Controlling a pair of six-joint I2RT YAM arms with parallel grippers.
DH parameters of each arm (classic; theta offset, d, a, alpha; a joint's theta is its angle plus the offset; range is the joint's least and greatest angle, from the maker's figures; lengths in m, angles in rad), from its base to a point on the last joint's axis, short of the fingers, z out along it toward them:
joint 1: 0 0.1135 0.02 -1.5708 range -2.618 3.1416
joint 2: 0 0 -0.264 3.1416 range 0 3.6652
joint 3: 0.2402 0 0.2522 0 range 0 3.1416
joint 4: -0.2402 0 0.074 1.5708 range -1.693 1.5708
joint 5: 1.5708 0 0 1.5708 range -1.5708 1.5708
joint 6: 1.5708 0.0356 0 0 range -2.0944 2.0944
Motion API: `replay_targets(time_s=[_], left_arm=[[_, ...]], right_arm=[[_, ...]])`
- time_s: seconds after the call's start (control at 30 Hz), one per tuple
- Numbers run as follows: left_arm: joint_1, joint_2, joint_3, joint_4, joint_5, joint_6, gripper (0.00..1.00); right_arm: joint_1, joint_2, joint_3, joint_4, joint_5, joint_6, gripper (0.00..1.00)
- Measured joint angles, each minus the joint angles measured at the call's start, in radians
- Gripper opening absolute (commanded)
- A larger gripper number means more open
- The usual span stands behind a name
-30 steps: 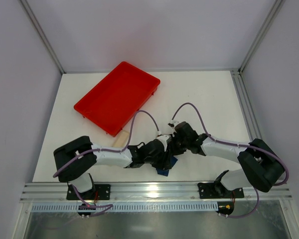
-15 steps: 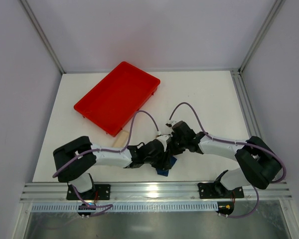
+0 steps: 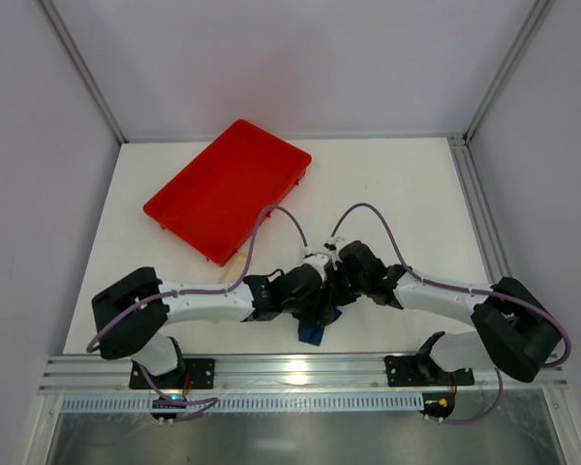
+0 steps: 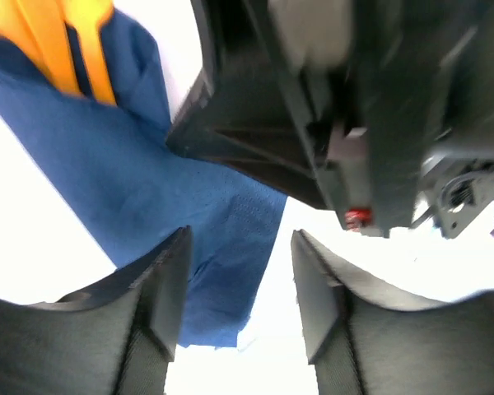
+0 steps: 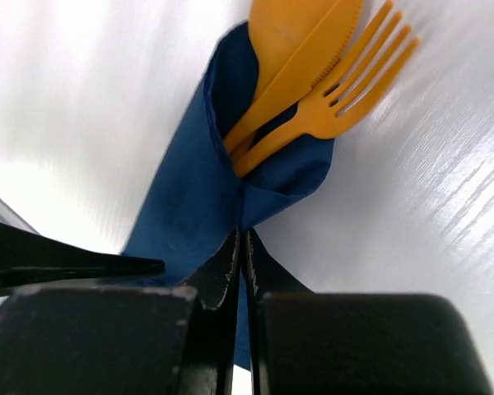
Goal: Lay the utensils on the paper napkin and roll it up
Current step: Pick up the utensils from the center of the board.
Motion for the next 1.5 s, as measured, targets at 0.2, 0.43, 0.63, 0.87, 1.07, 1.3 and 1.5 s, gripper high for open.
replay_targets(time_s=[0.2, 0.43, 0.63, 0.87, 1.07, 1.3, 1.5], left_arm=[[0.0, -0.065, 0.153, -0.169, -0.089, 0.025, 0.6], [0.014, -0.109, 0.219, -0.288, -0.157, 0.023, 0.6], [0.111, -0.182, 0.163, -0.313, -0.158, 0.024, 0.61], [0.241, -0.291, -0.013, -0.213, -0.045, 0.026, 0.6], [0.242, -0.257, -0.043, -0.139, 0.053, 0.034, 0.62], [0.246, -0.255, -0.055, -0.032, 0.144, 0.067, 0.63], [0.345, -0.34, -0.056, 0.032, 0.294, 0.042, 0.67]], right_arm=[[-0.014, -0.097, -0.002, 0.003, 0.033, -0.025, 0.04], [-0.033, -0.13, -0.002, -0.007, 0.047, -0.05, 0.04], [-0.06, -0.225, -0.002, -0.035, 0.052, -0.082, 0.04], [-0.082, -0.311, -0.001, -0.071, 0.067, -0.108, 0.04], [-0.084, -0.34, 0.027, -0.143, 0.085, -0.127, 0.04], [-0.084, -0.469, 0.123, -0.222, 0.109, -0.16, 0.04], [-0.084, -0.674, 0.159, -0.198, 0.112, -0.206, 0.04]])
